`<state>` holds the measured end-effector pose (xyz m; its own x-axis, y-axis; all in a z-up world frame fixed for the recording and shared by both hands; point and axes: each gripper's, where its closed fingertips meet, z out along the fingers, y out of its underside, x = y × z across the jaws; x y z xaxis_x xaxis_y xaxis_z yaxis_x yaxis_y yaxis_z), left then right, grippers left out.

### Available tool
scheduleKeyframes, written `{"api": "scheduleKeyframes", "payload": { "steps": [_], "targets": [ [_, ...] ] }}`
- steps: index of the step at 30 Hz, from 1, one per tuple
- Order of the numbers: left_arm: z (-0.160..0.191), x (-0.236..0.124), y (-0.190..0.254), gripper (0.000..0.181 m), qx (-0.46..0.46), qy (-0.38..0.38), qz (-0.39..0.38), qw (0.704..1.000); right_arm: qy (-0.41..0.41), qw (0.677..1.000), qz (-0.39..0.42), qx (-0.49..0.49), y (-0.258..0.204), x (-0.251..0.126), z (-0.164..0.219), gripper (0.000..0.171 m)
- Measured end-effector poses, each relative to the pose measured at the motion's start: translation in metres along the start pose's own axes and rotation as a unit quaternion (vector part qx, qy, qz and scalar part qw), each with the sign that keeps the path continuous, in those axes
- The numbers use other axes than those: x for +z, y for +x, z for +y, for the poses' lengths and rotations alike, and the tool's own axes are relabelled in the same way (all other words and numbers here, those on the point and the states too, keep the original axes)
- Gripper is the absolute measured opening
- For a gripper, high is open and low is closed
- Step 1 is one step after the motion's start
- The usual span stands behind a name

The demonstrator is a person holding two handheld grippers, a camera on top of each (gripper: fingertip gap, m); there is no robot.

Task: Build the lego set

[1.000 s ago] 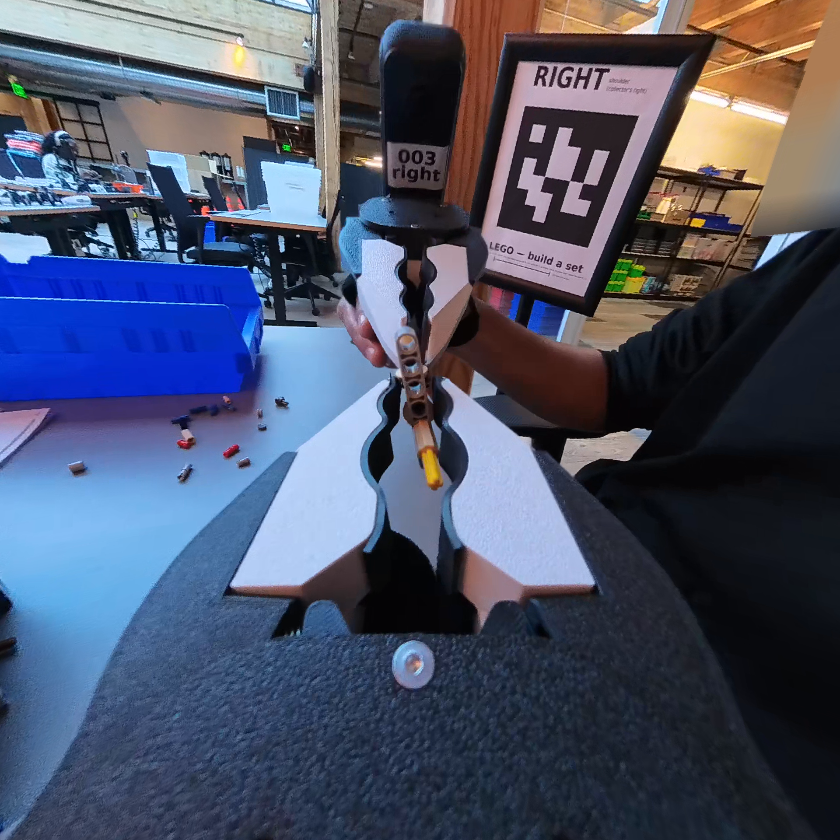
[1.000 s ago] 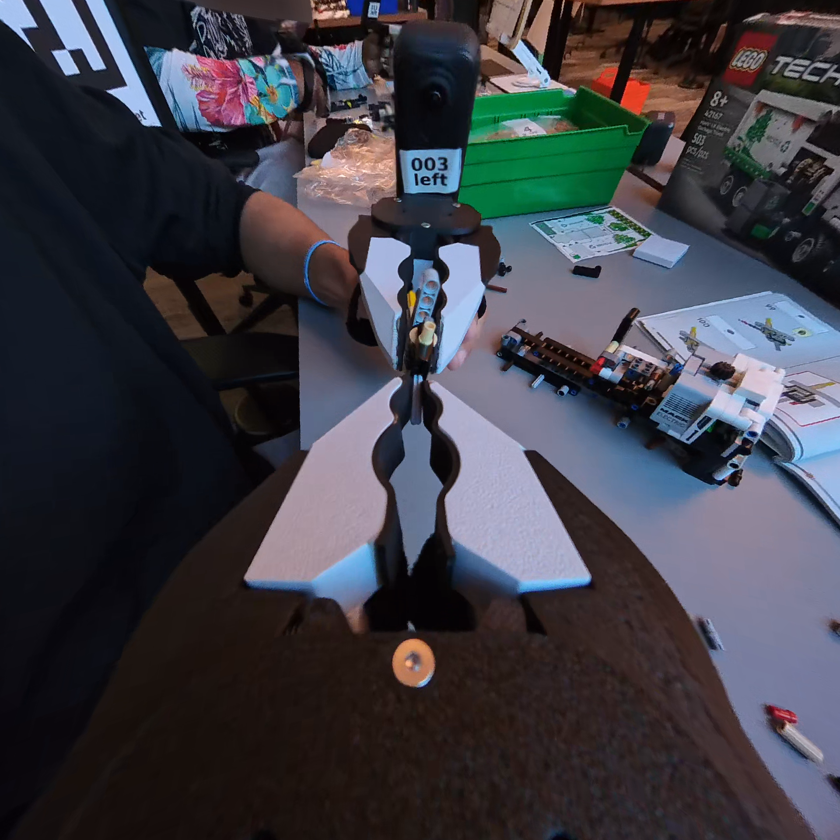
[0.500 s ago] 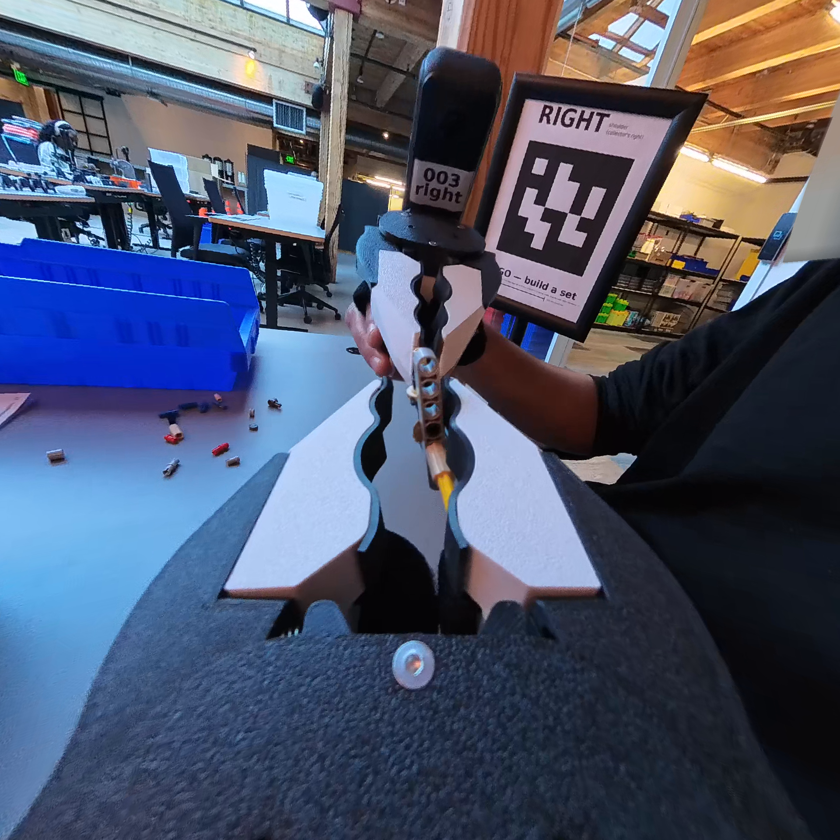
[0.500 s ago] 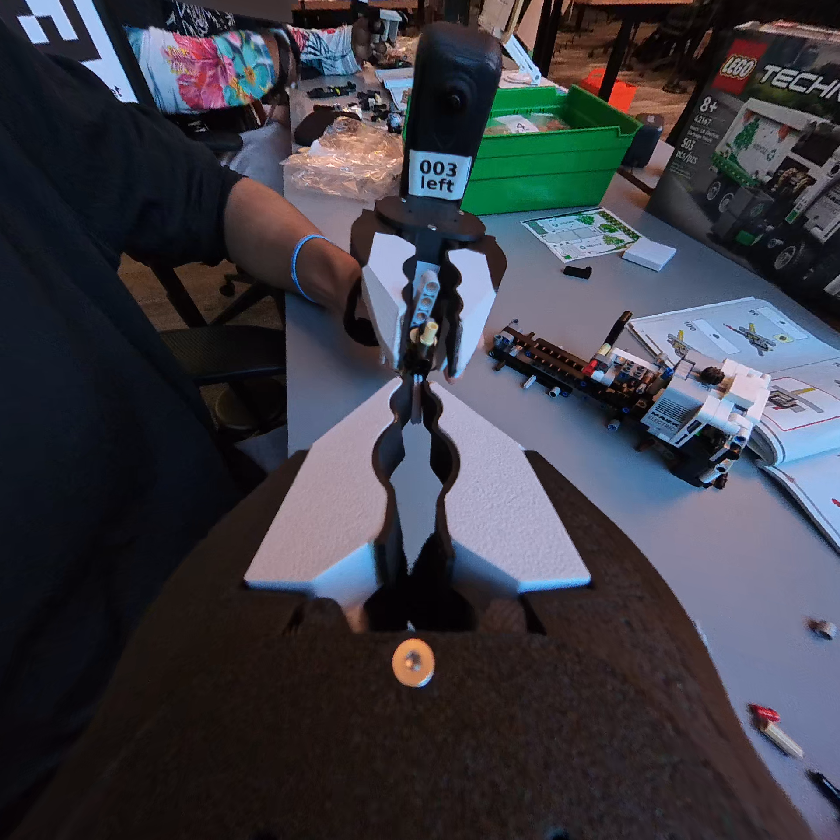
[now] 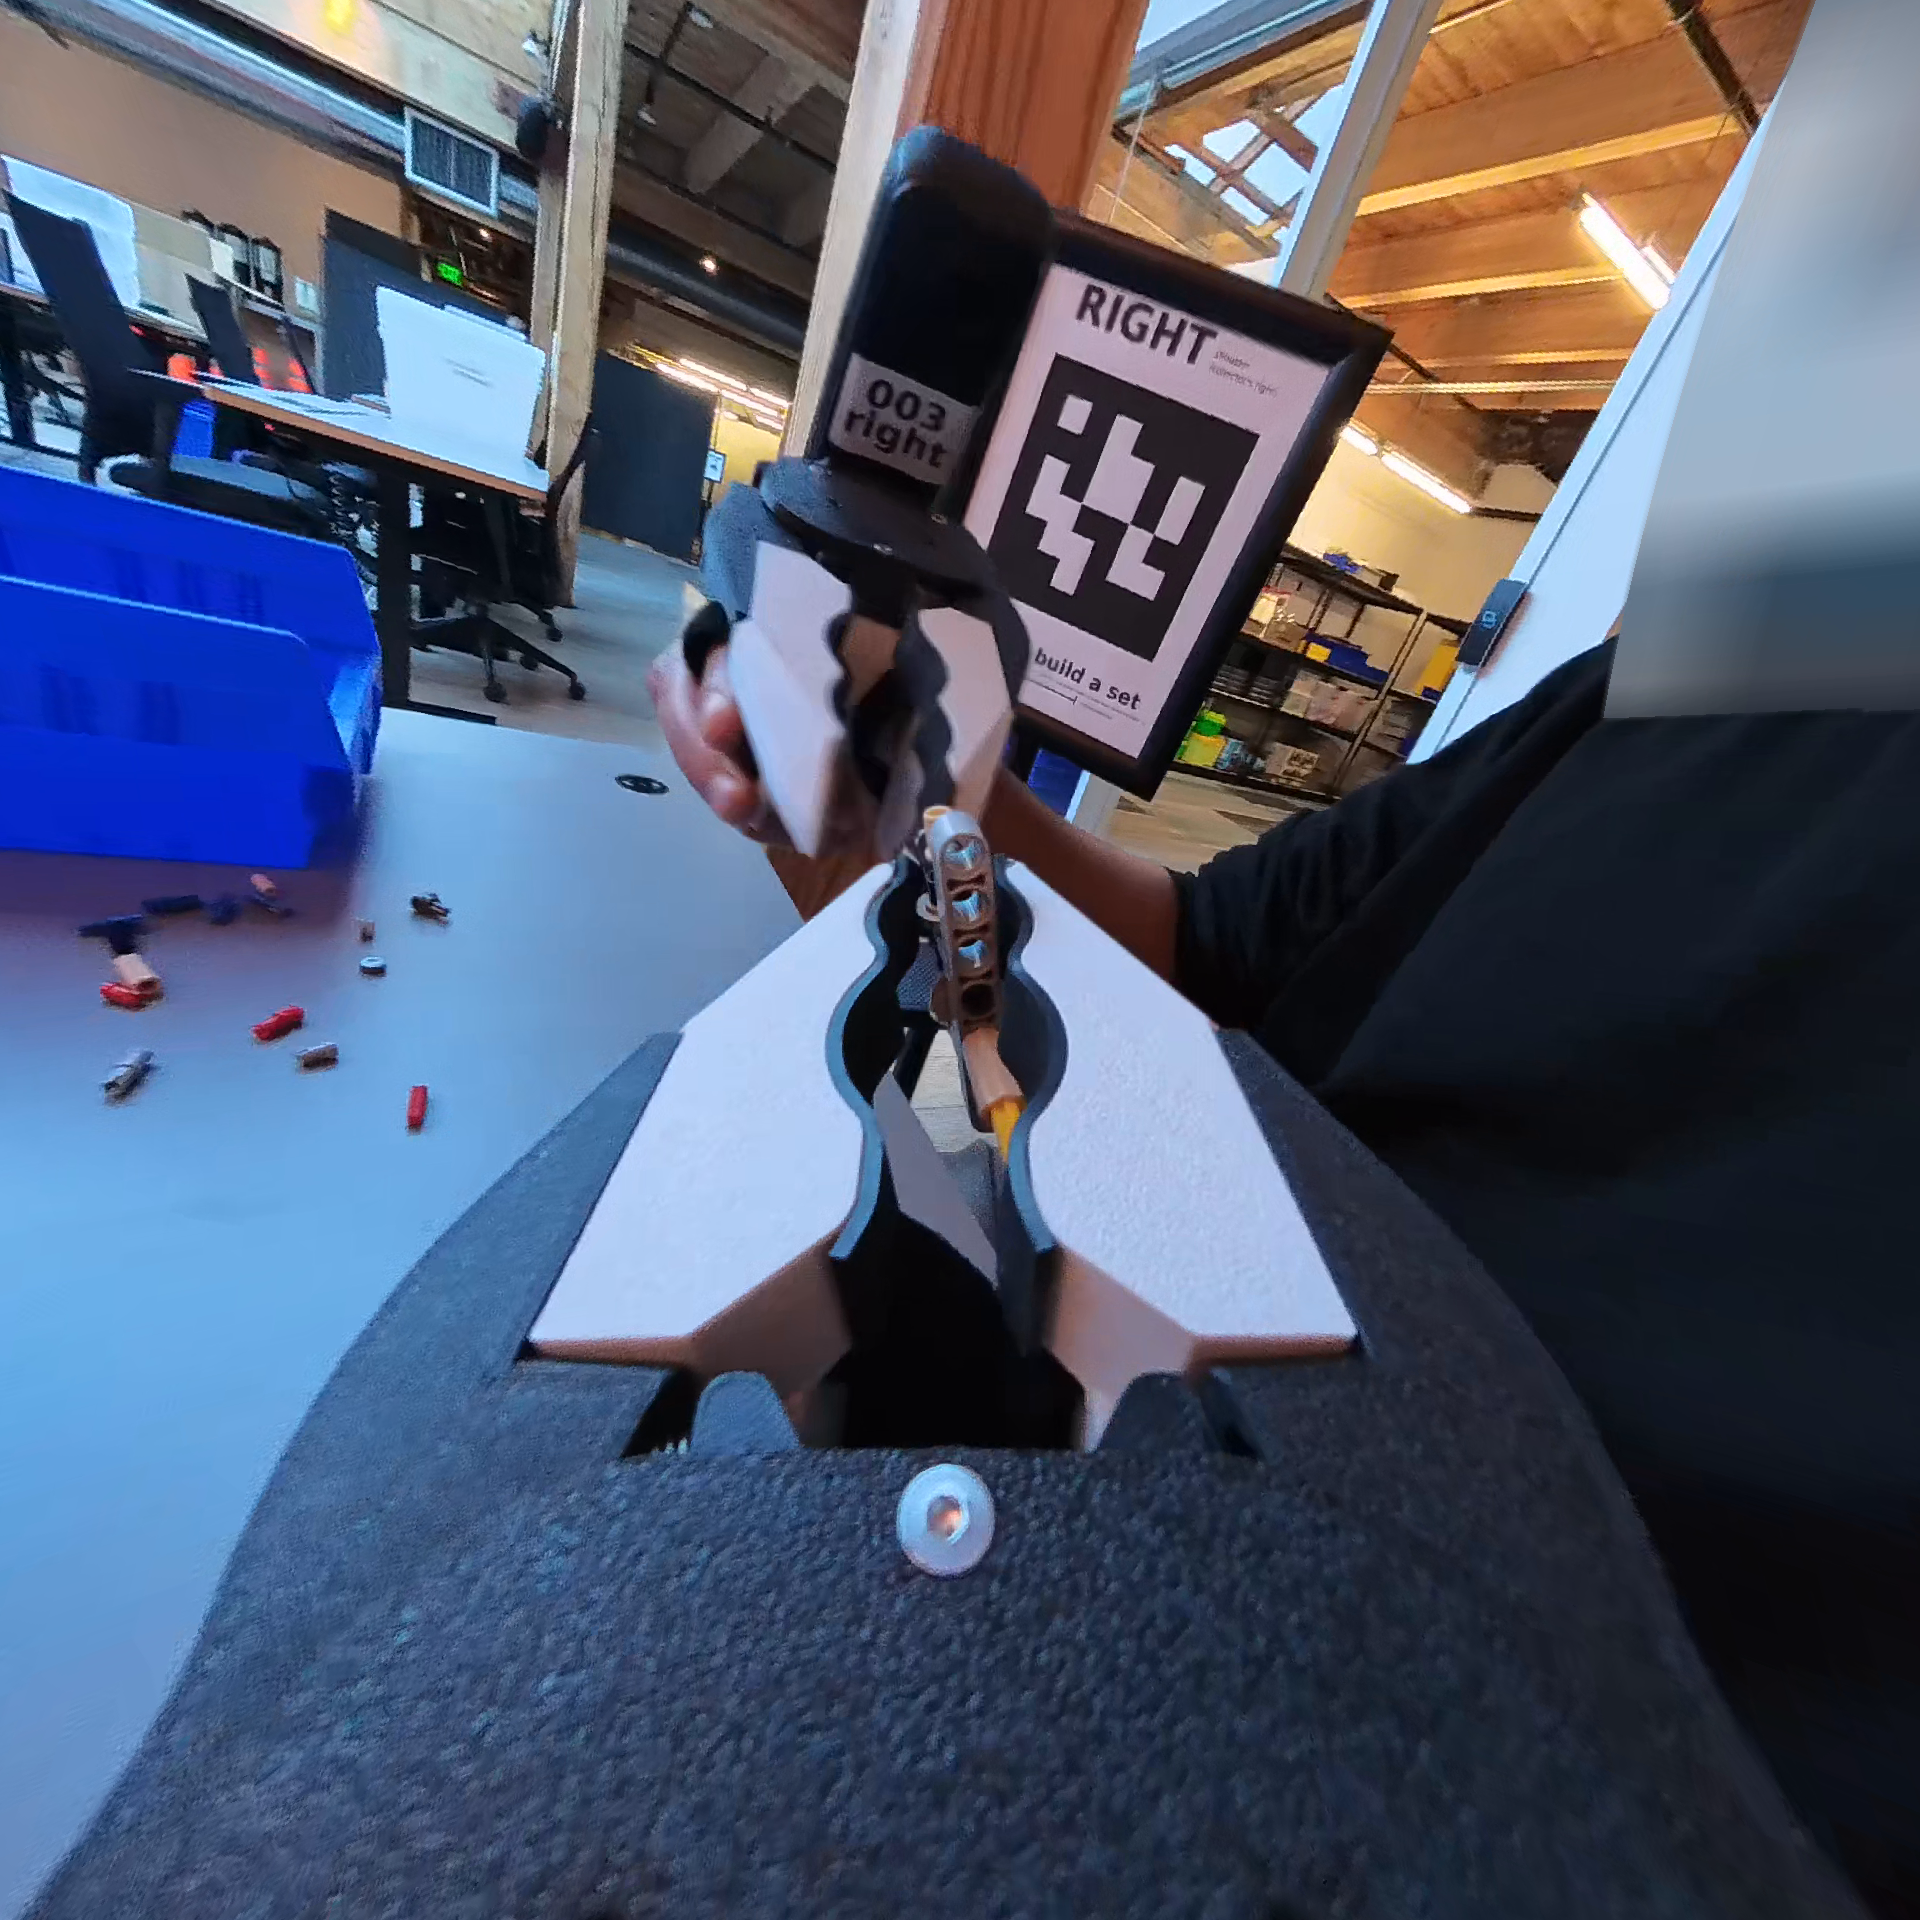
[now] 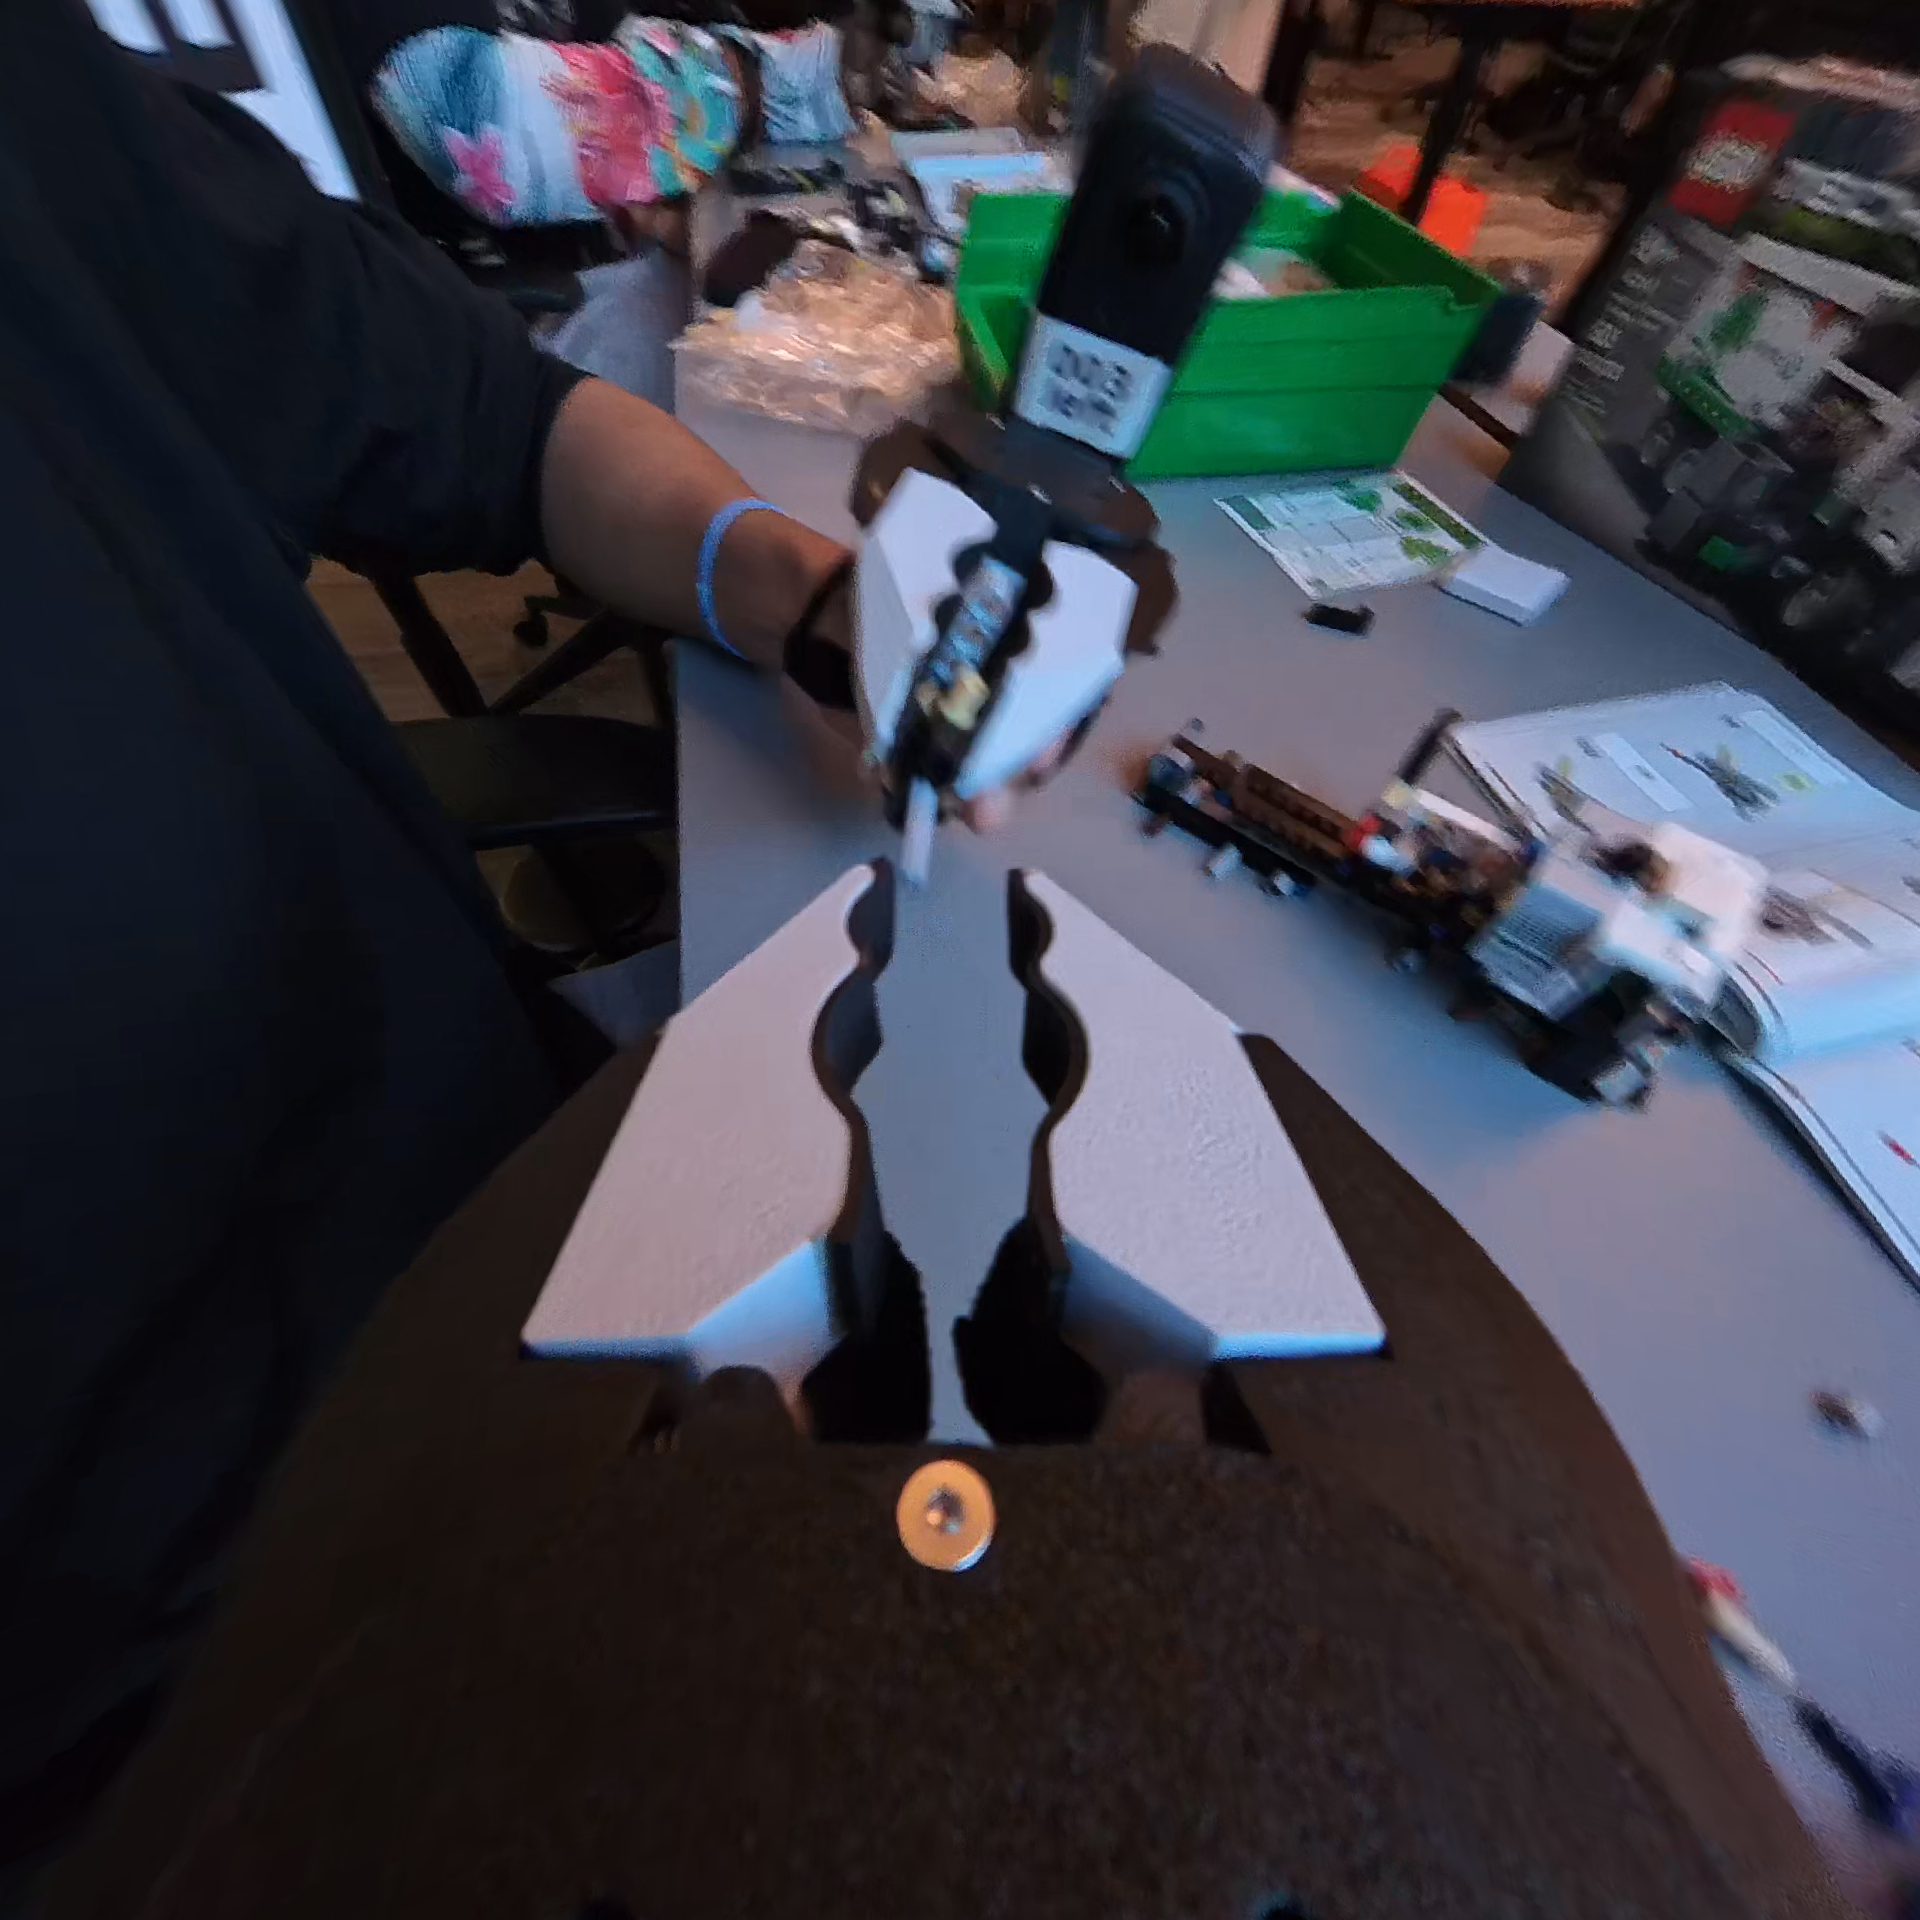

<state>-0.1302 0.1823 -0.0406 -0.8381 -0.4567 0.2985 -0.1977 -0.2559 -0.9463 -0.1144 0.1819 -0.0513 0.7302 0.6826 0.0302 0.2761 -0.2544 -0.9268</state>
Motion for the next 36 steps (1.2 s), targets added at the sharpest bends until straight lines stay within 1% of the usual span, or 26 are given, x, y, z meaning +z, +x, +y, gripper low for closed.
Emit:
{"api": "scheduleKeyframes", "payload": {
  "steps": [1,3,5,6,7,8,9,10,11,12,14,18,20,23,27,36],
  "targets": [
    [-0.002,-0.003,0.000,0.009,0.004,0.000,-0.002,1.000,-0.010,1.000,0.024,0.014,0.010,-0.011,0.005,0.023],
    [-0.006,-0.009,-0.007,0.010,0.024,-0.006,-0.030,0.999,-0.043,0.994,0.088,0.057,0.039,-0.035,0.032,0.016],
    [-0.010,-0.017,-0.020,0.010,0.037,-0.007,-0.073,0.997,-0.104,0.978,0.144,0.107,0.063,-0.049,0.077,0.025],
    [-0.012,-0.021,-0.027,0.010,0.039,-0.003,-0.096,0.995,-0.122,0.971,0.159,0.131,0.070,-0.049,0.096,0.028],
    [-0.013,-0.025,-0.035,0.009,0.041,-0.001,-0.125,0.991,-0.135,0.962,0.175,0.159,0.076,-0.047,0.113,0.026],
    [-0.013,-0.029,-0.043,0.010,0.047,-0.002,-0.153,0.987,-0.150,0.957,0.172,0.177,0.076,-0.041,0.127,0.026],
    [-0.012,-0.031,-0.047,0.009,0.055,-0.004,-0.167,0.984,-0.166,0.957,0.161,0.175,0.071,-0.035,0.136,0.023],
    [-0.012,-0.031,-0.048,0.010,0.059,-0.005,-0.168,0.984,-0.187,0.956,0.171,0.150,0.074,-0.034,0.144,0.024],
    [-0.010,-0.031,-0.048,0.010,0.059,-0.007,-0.165,0.984,-0.197,0.956,0.185,0.113,0.078,-0.038,0.146,0.025],
    [-0.008,-0.030,-0.048,0.009,0.053,-0.009,-0.158,0.986,-0.188,0.961,0.188,0.079,0.081,-0.041,0.143,0.021],
    [-0.004,-0.029,-0.048,0.010,0.033,-0.009,-0.141,0.989,-0.154,0.973,0.167,0.045,0.086,-0.043,0.133,0.017],
    [0.004,-0.028,-0.051,0.010,-0.001,-0.011,-0.120,0.993,-0.157,0.983,0.070,0.066,0.096,-0.032,0.143,0.018],
    [0.004,-0.029,-0.051,0.010,-0.016,0.002,-0.107,0.994,-0.152,0.986,0.037,0.064,0.099,-0.027,0.145,0.013],
    [0.002,-0.031,-0.052,0.010,-0.036,0.017,-0.093,0.995,-0.163,0.985,0.004,0.062,0.098,-0.023,0.151,0.011],
    [0.006,-0.031,-0.056,0.010,-0.029,0.002,-0.102,0.994,-0.173,0.984,0.016,0.036,0.106,-0.018,0.158,0.010],
    [0.021,-0.030,-0.064,0.010,-0.013,-0.038,-0.130,0.991,-0.172,0.985,0.007,0.004,0.099,-0.015,0.157,0.008]
  ]
}}
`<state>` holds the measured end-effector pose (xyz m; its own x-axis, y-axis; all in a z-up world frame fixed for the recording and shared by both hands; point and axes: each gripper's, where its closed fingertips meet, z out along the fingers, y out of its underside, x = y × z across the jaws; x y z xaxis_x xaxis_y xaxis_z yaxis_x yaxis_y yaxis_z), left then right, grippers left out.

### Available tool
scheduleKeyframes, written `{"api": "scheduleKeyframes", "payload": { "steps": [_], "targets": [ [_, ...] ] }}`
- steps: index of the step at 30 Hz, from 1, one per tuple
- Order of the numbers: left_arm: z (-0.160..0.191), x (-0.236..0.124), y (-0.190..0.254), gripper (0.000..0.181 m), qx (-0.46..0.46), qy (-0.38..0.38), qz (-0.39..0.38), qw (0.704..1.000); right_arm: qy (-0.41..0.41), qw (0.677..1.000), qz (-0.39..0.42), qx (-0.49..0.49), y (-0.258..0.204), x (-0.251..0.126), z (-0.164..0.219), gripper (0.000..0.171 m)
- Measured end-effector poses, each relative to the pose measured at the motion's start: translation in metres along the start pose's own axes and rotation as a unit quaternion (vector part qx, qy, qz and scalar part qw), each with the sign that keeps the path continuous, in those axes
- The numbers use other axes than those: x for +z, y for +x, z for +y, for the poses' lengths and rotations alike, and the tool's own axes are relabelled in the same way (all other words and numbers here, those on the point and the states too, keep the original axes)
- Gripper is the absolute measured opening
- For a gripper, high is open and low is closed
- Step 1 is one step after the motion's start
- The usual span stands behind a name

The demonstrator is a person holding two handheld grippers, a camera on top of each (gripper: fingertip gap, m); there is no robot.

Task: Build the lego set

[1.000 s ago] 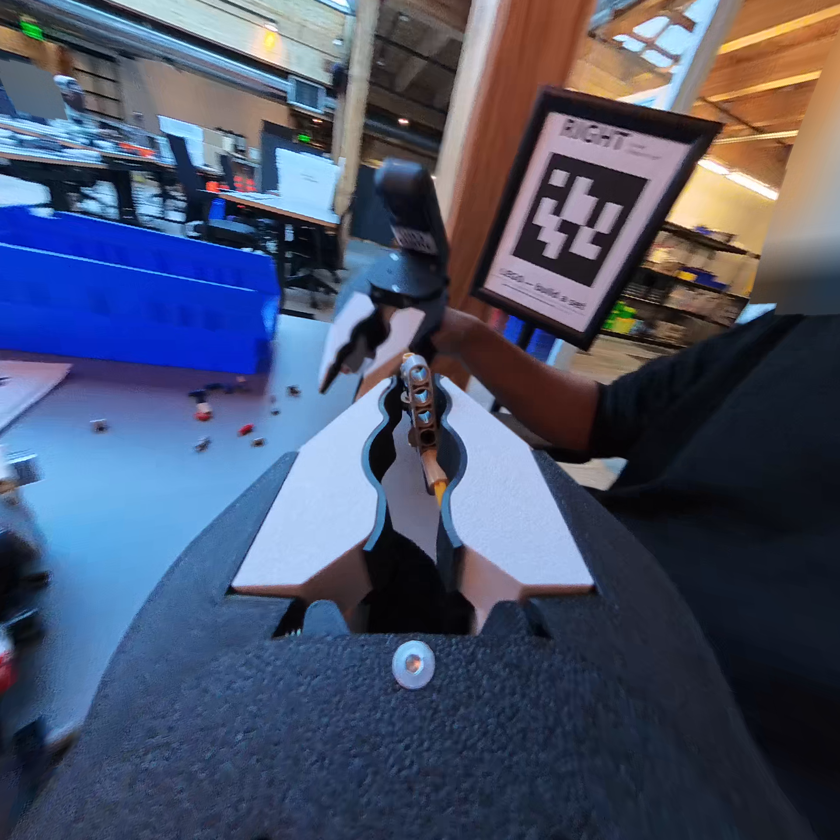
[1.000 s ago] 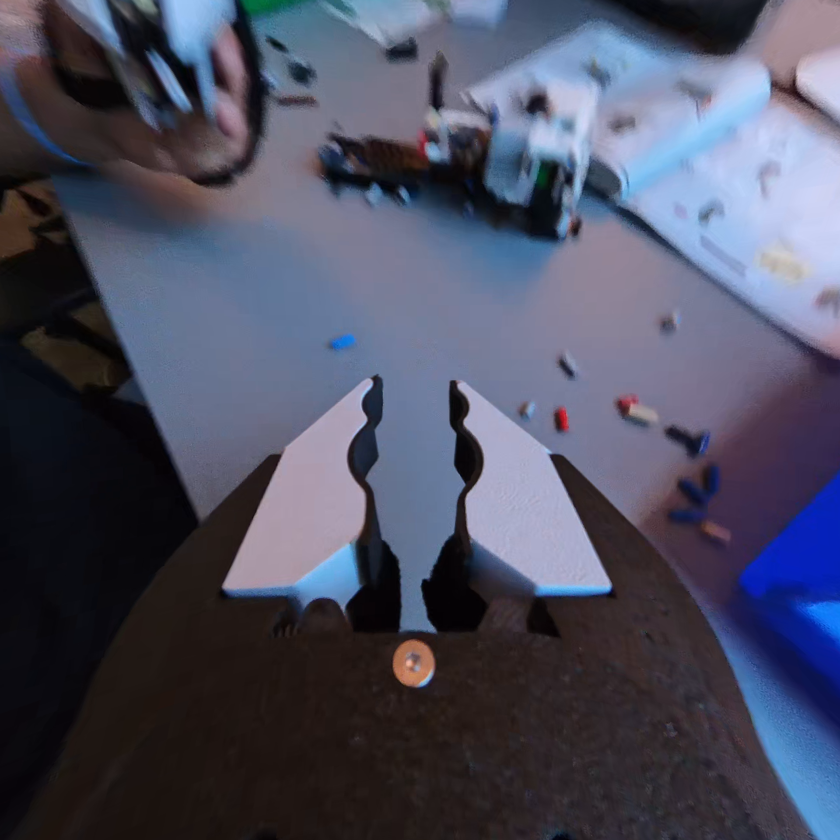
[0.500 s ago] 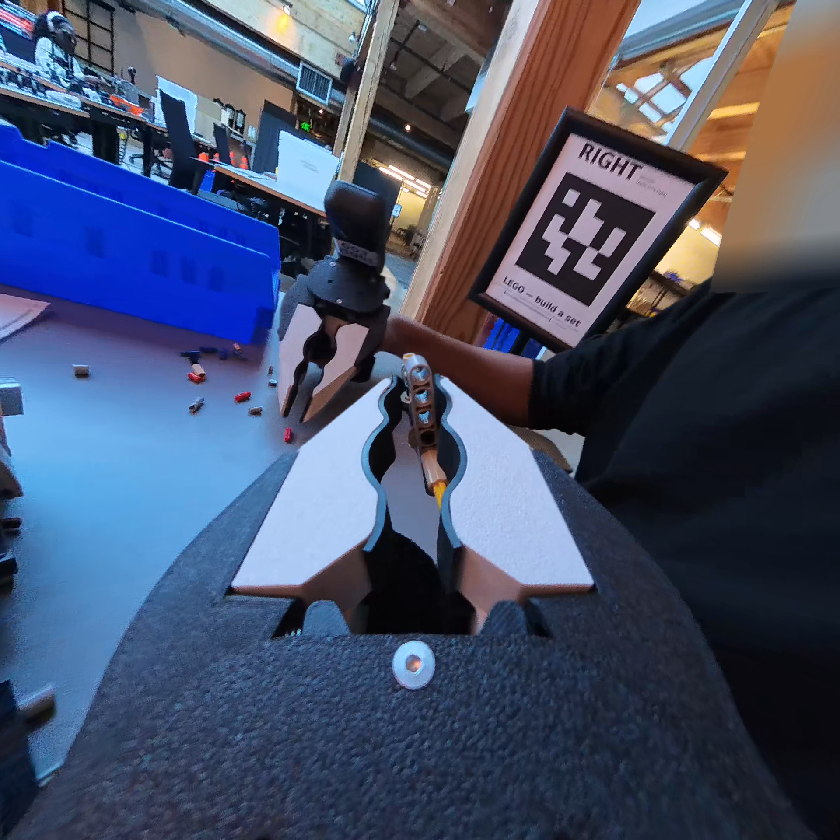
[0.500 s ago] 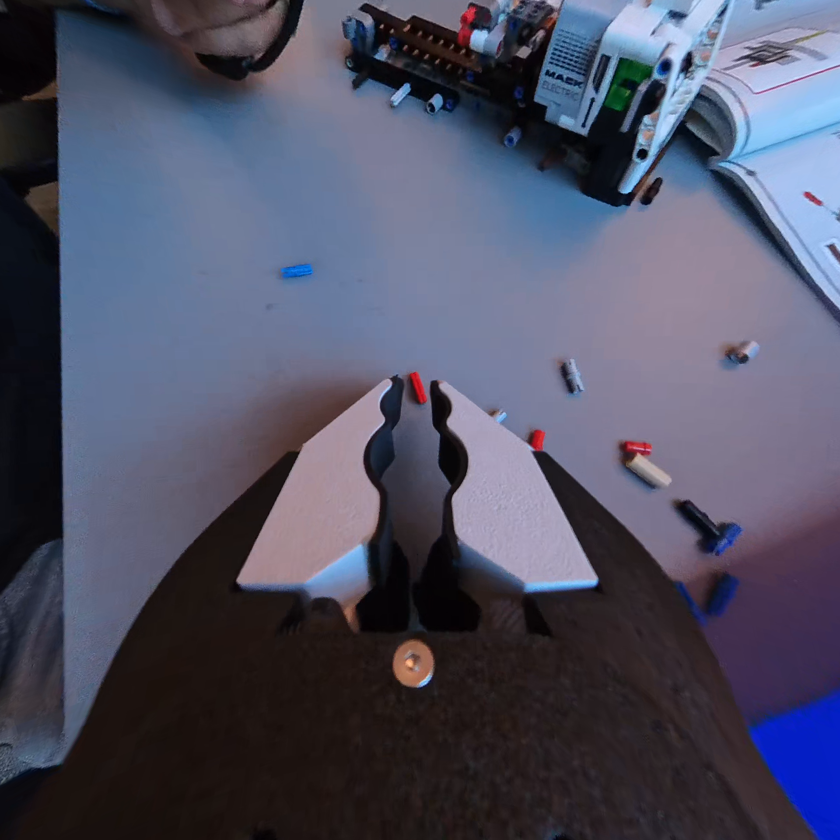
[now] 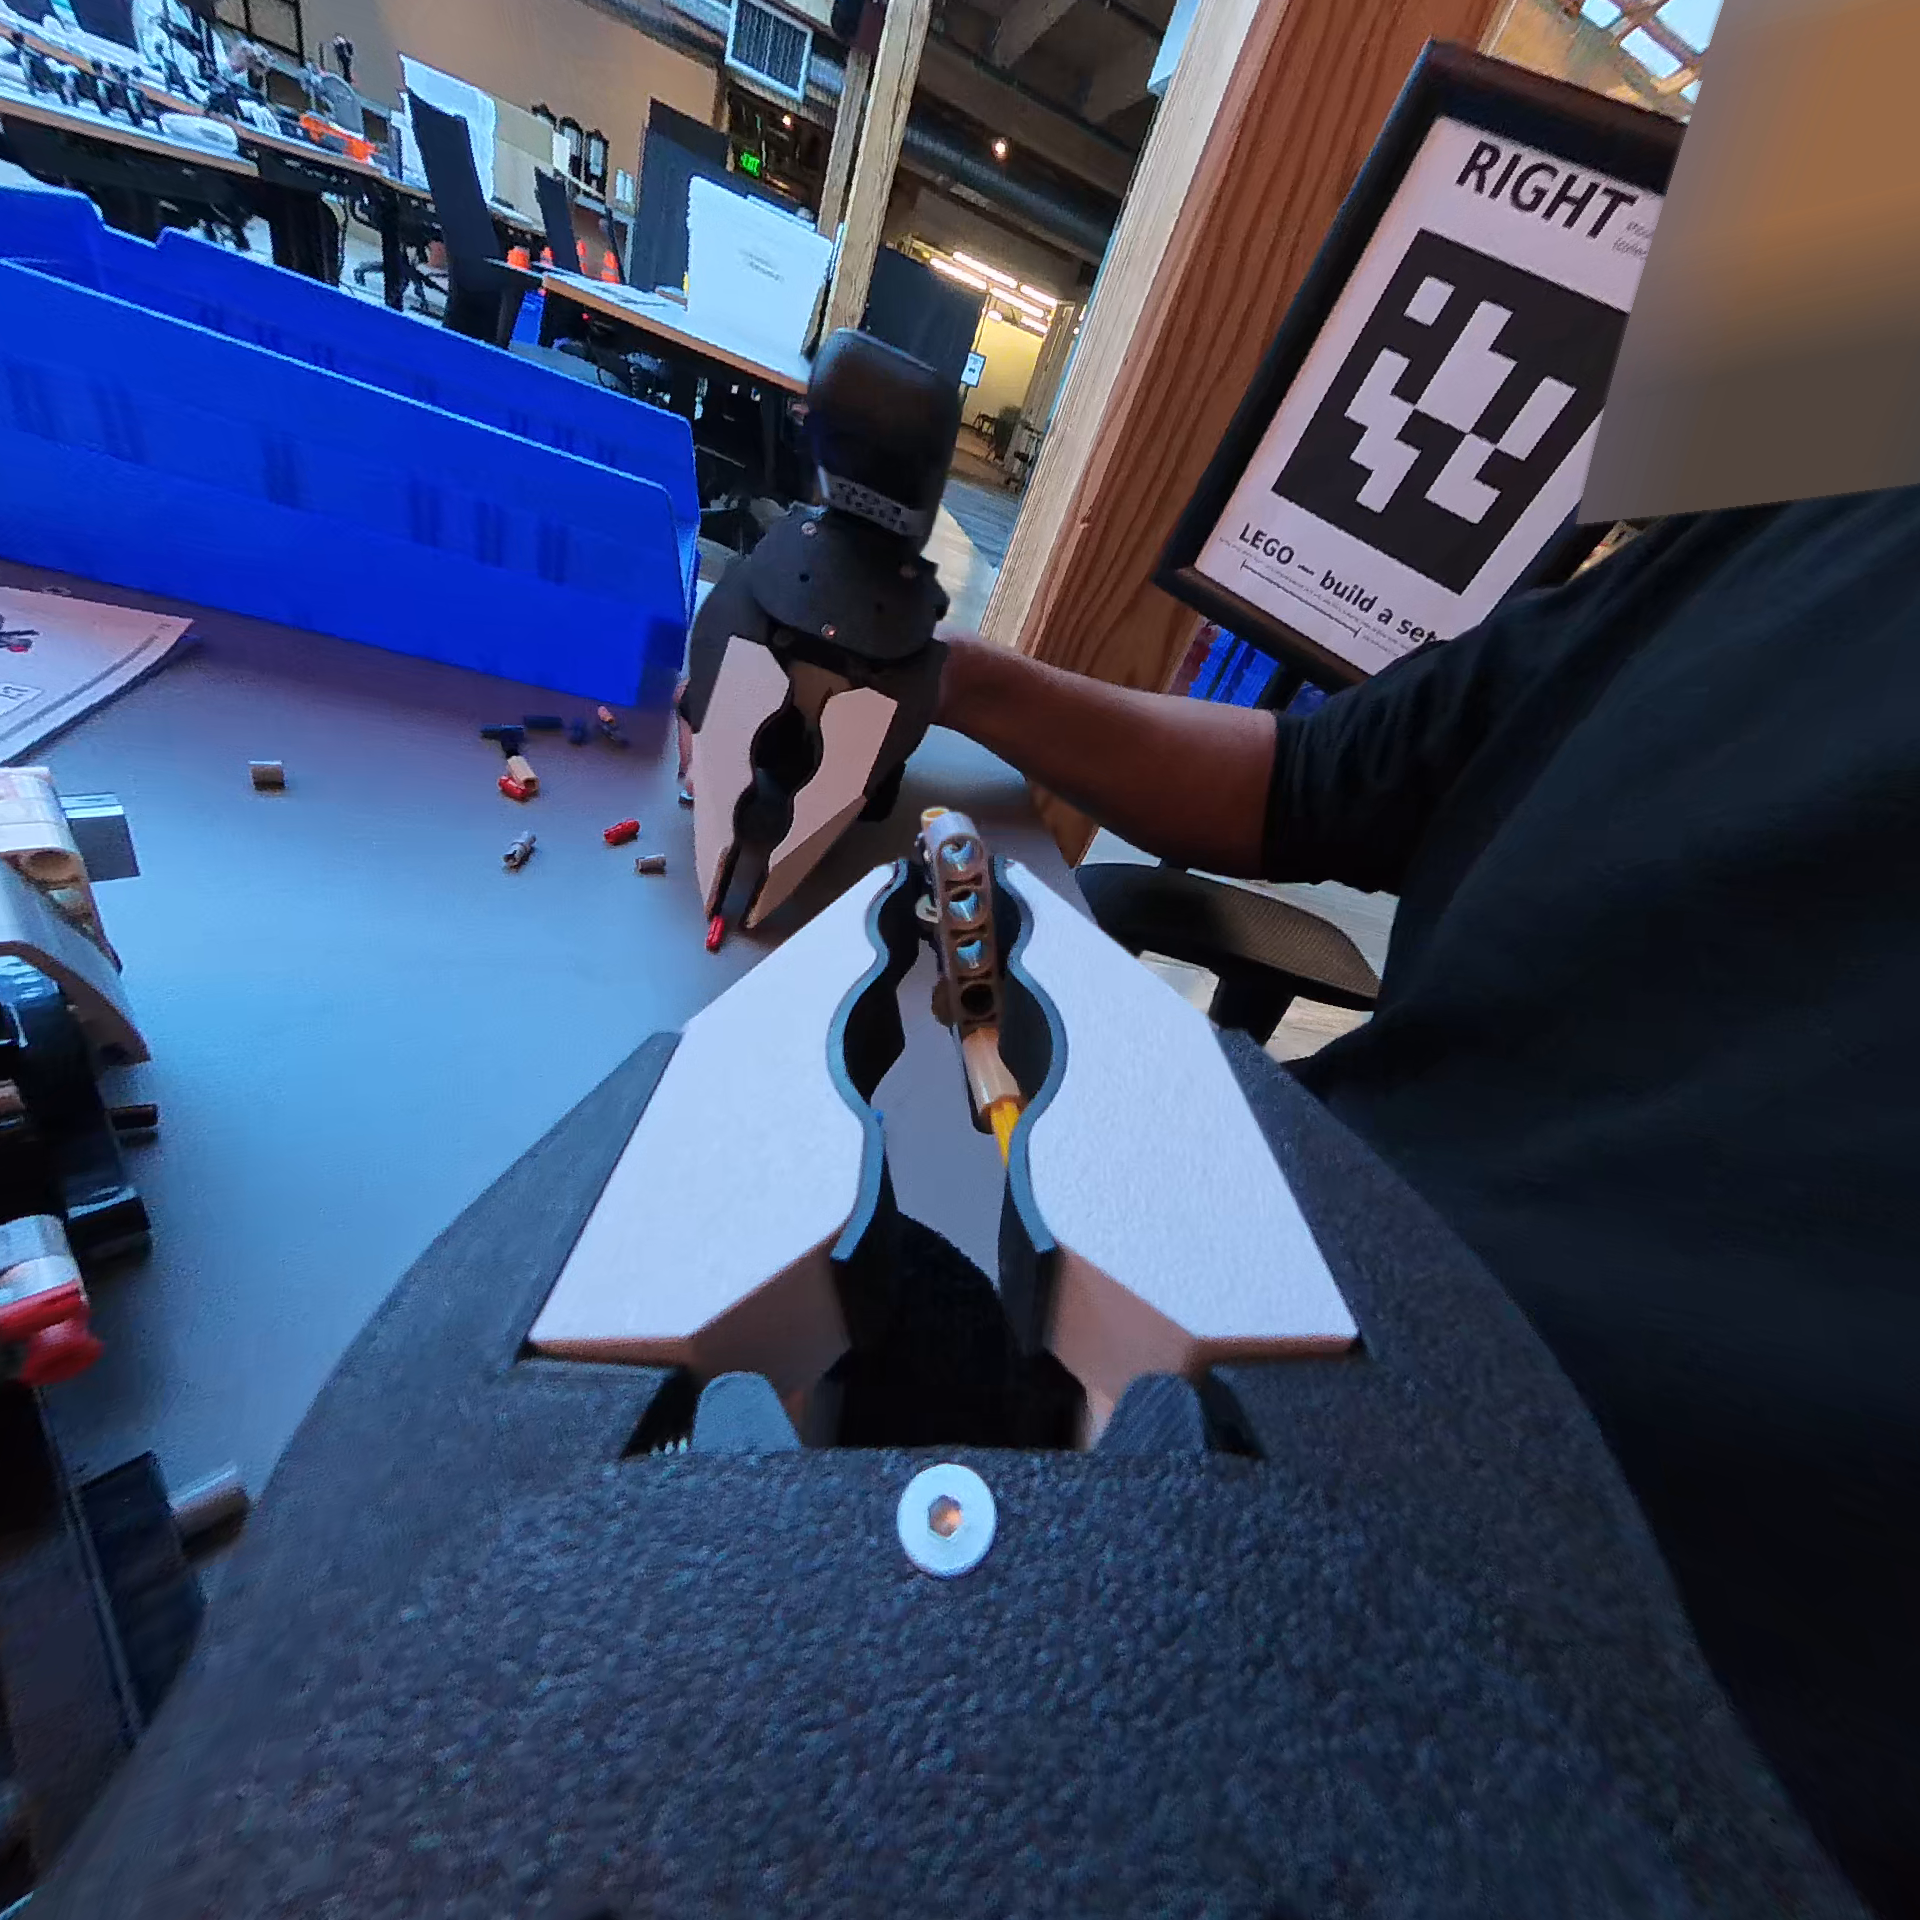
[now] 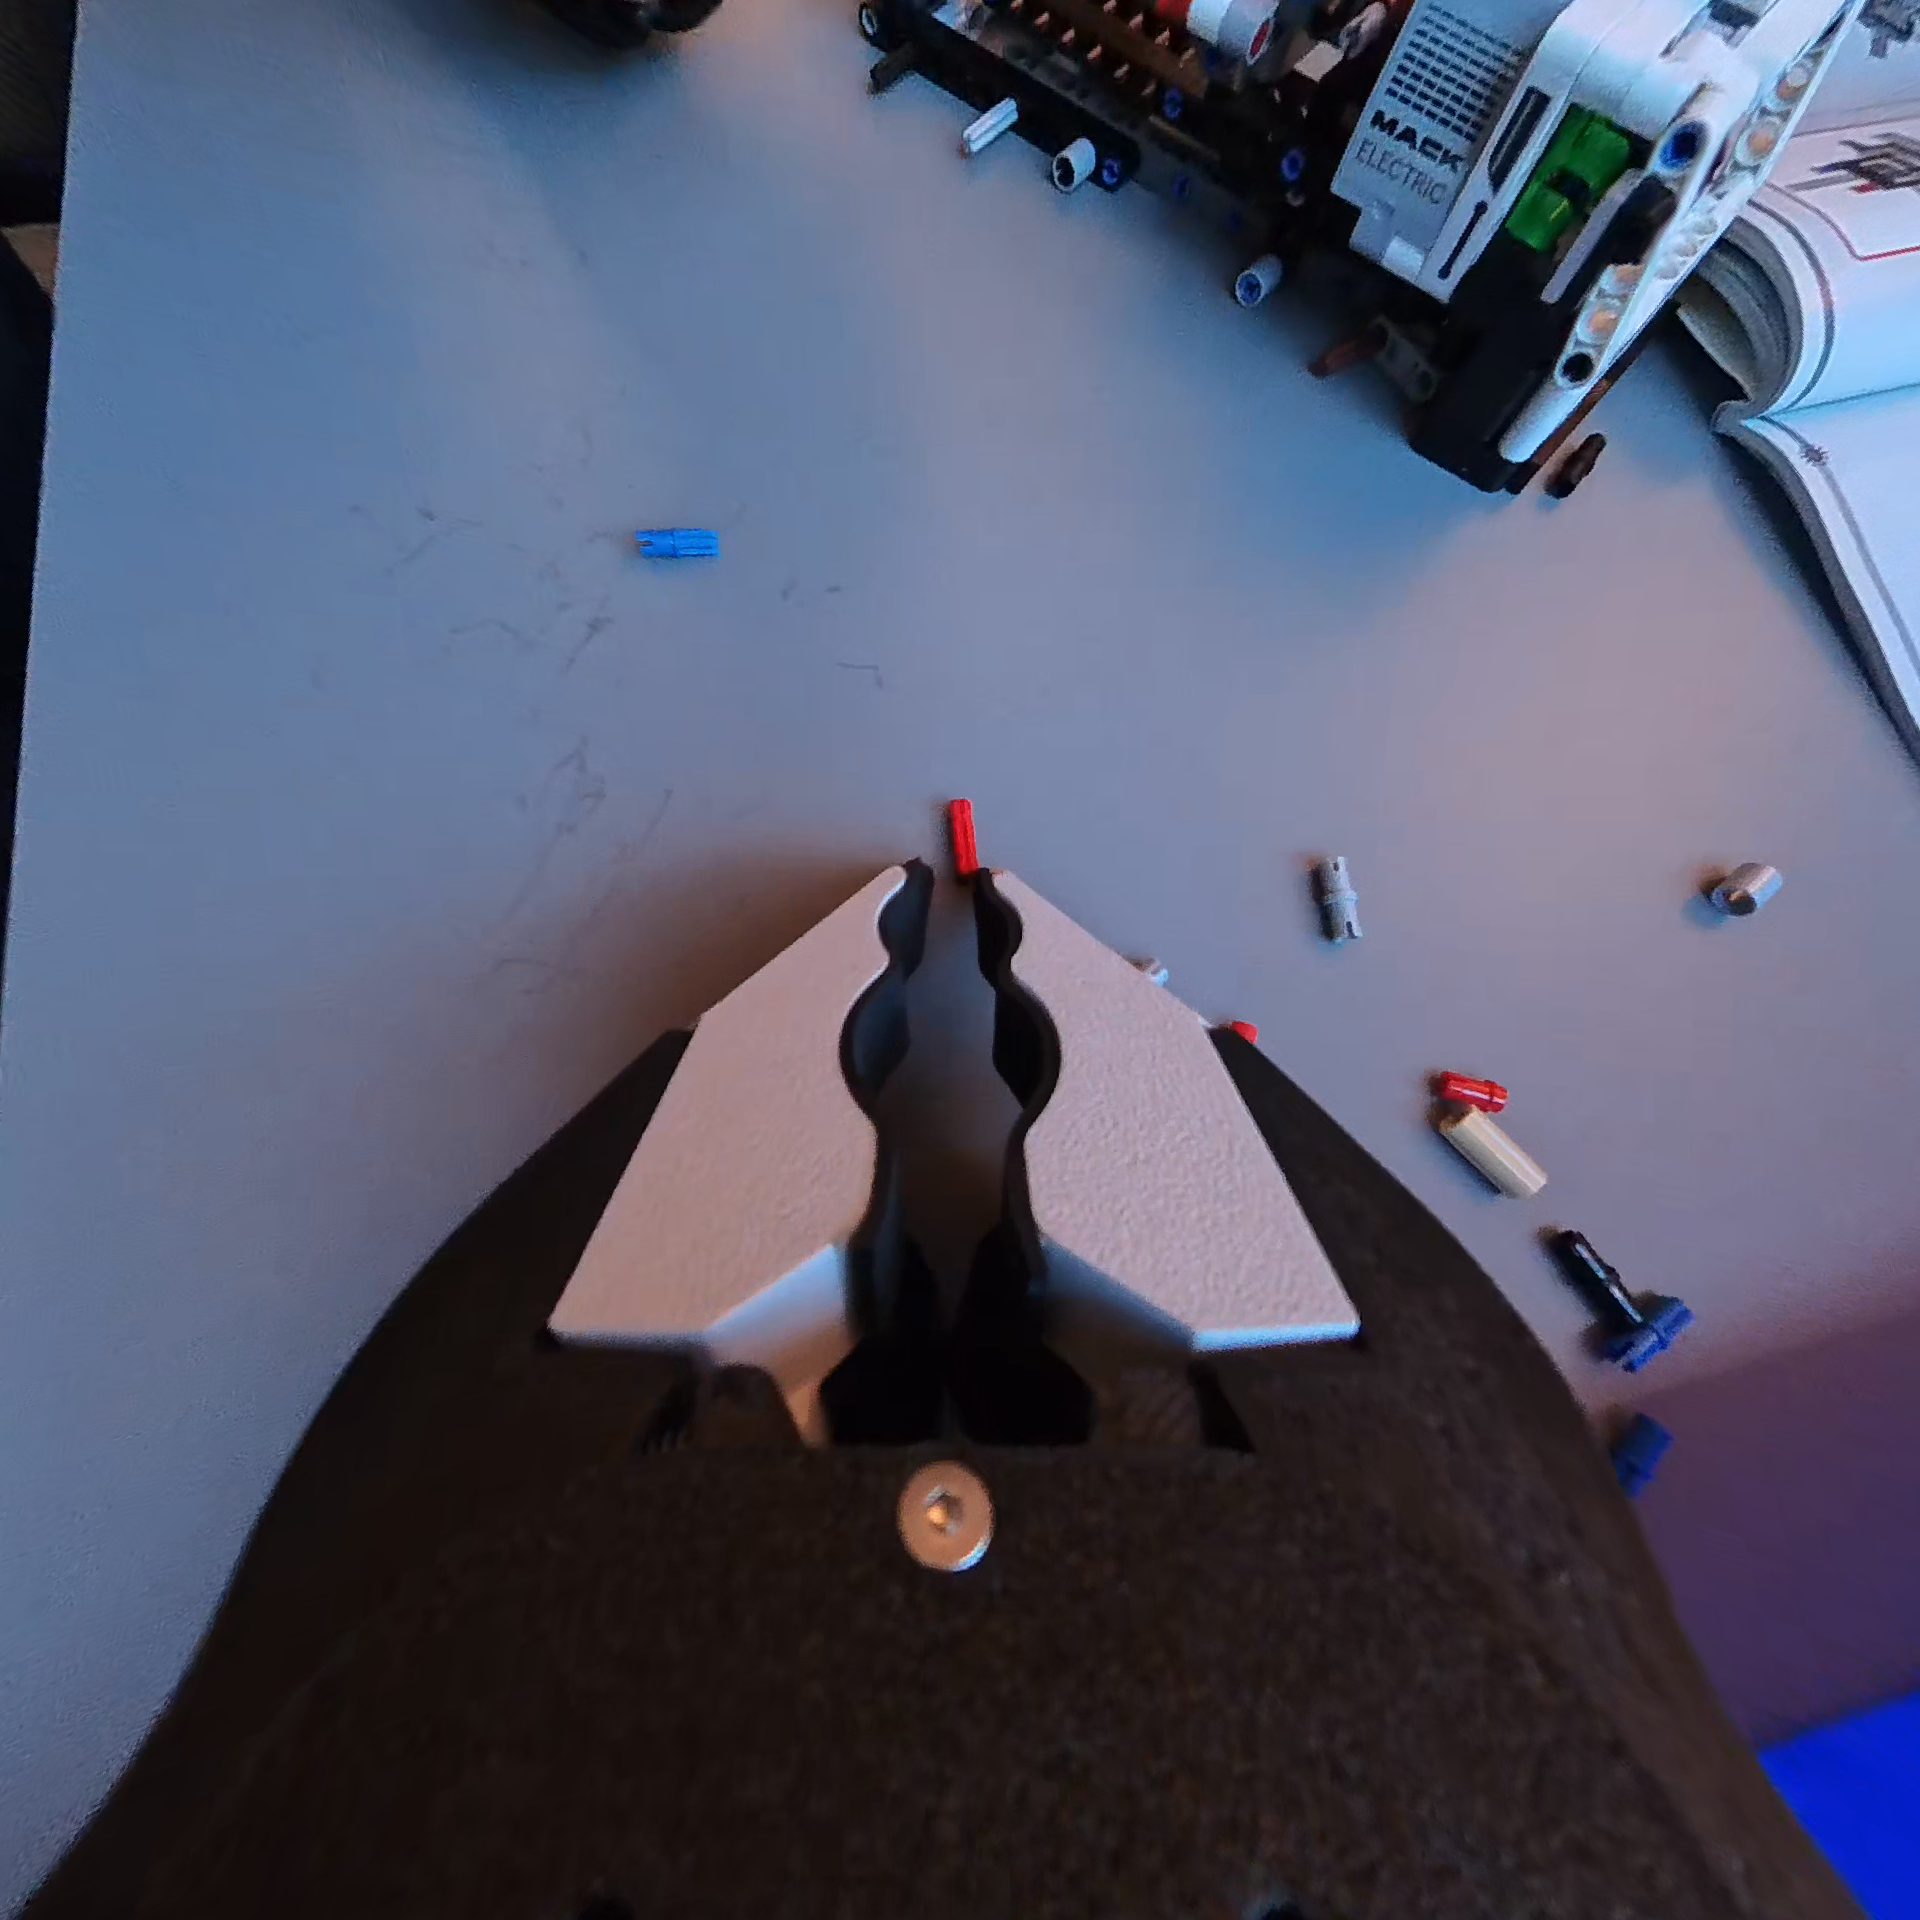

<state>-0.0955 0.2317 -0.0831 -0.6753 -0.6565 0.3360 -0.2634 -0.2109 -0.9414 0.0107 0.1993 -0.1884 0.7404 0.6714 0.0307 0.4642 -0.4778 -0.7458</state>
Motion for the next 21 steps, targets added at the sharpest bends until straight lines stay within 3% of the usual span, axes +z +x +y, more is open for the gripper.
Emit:
{"api": "scheduleKeyframes", "payload": {
  "steps": [2,8,10,14,21],
  "targets": [
    [0.004,0.001,-0.003,0.009,0.002,-0.011,-0.007,1.000,-0.001,1.000,0.005,-0.009,-0.001,0.001,0.000,0.000],
    [0.007,0.003,-0.003,0.010,0.012,-0.020,-0.016,1.000,-0.010,0.998,0.058,-0.036,0.001,0.002,-0.002,0.000],
    [0.008,0.003,-0.002,0.010,0.017,-0.025,-0.017,0.999,-0.002,0.998,0.055,-0.012,-0.003,0.000,-0.004,0.000],
    [0.011,0.006,0.001,0.010,0.023,-0.034,-0.014,0.999,0.015,0.998,0.051,0.021,0.000,0.000,-0.008,0.017],
    [0.013,0.008,0.005,0.010,0.023,-0.040,-0.005,0.999,-0.005,0.999,0.036,0.016,0.001,0.010,-0.008,0.009]
  ]
}}
